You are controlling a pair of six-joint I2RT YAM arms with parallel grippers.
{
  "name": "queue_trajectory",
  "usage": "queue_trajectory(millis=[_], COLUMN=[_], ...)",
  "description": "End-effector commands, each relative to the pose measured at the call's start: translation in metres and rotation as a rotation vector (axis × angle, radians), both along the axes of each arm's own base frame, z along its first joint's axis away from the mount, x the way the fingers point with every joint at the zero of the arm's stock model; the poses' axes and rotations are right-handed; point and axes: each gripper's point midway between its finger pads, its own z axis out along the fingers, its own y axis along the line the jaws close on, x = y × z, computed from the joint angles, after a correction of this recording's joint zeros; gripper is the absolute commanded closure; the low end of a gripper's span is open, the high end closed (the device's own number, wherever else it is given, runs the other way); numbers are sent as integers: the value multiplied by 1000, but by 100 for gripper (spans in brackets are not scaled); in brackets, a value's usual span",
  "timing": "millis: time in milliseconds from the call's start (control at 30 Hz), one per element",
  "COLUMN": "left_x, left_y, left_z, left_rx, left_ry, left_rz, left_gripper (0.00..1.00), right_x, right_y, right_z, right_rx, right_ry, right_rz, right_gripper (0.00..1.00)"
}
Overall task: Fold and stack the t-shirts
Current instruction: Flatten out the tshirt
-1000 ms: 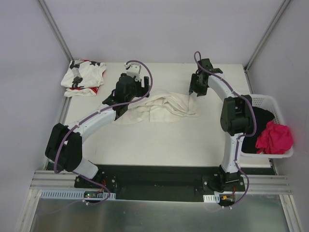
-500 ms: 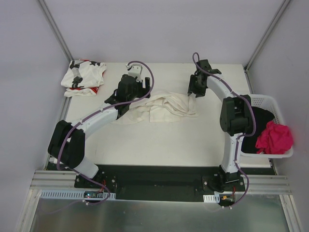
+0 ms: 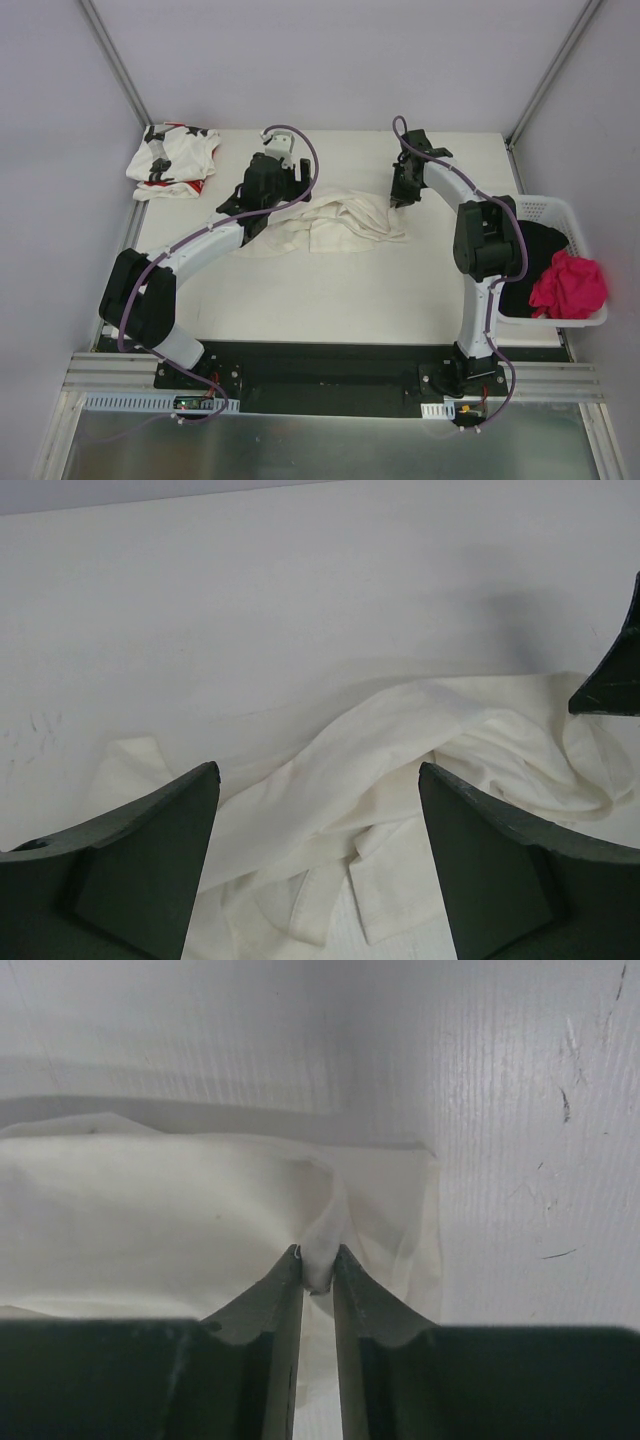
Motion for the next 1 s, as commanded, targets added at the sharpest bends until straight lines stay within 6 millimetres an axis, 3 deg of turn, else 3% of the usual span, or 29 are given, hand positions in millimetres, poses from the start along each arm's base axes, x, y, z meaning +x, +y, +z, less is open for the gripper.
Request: queue_trajectory(millis=[0, 200, 433, 533, 600, 667, 700, 733, 800, 900, 933, 967], left_x=[7, 3, 4, 6, 8, 7, 8, 6, 6, 6, 7, 8], left_y=[2, 8, 8, 11, 17, 21, 22, 23, 27, 33, 36, 38], left_z=[30, 31, 31, 27, 24, 21, 22, 23, 22, 22, 20, 19], left_rx=[-47, -41, -42, -30, -18, -19, -19, -19, -12, 12, 22, 33], left_ry=[-69, -73, -72, -66, -57, -49, -51, -51, -49, -45, -41, -40], left_rz=[10, 20, 17, 34, 61, 73, 78, 80, 92, 113, 122, 127], left_gripper=[20, 20, 20, 20, 21, 21, 21, 21, 21, 21, 21, 21], right_x=[5, 9, 10, 5, 5, -6, -9, -22, -28, -47, -52, -58], right_y=[1, -5, -21, -35, -48, -58, -68, -76, -94, -119, -124, -130], right_z=[6, 10, 17, 28, 46, 41, 55, 43, 57, 53, 68, 64], right_rx=[-1, 0, -37, -51, -41, -43, -33, -46, -54, -83, -82, -100], right_ry=[-24, -35, -58, -77, -127, -129, -163, -134, -182, -194, -241, -247], right_rz=[0, -9, -45, -78, -125, -157, -196, -212, -268, -343, -361, -375], right_gripper=[82, 99, 99, 99, 99, 99, 99, 99, 99, 99, 99, 99])
